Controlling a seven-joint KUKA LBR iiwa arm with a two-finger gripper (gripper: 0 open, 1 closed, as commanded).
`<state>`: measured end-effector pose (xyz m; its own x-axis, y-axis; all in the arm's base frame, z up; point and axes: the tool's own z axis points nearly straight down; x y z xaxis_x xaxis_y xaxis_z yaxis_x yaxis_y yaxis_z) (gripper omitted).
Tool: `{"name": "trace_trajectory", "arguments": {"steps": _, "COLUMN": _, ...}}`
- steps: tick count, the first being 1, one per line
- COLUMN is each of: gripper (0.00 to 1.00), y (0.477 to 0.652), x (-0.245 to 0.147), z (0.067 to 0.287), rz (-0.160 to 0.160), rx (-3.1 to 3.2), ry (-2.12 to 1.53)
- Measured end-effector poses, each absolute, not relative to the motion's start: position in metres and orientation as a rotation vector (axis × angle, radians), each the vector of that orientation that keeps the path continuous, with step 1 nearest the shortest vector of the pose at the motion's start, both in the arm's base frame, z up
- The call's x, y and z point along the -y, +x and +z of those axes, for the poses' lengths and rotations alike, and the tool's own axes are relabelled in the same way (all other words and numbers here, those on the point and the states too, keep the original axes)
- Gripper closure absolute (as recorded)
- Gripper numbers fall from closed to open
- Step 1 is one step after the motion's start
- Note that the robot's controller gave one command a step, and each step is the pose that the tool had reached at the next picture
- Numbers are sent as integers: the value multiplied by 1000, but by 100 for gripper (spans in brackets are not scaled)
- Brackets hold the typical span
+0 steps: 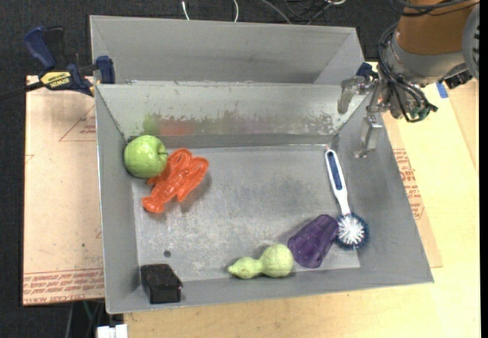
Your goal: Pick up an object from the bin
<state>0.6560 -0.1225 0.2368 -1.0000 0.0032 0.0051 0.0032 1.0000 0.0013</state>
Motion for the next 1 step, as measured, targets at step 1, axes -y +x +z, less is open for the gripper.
{"name": "trace_trajectory", "arguments": {"steps": 1, "gripper": 0, "y": 658, "x": 122, "z": 242, "rz": 0, "rx": 3144, "ry": 0}}
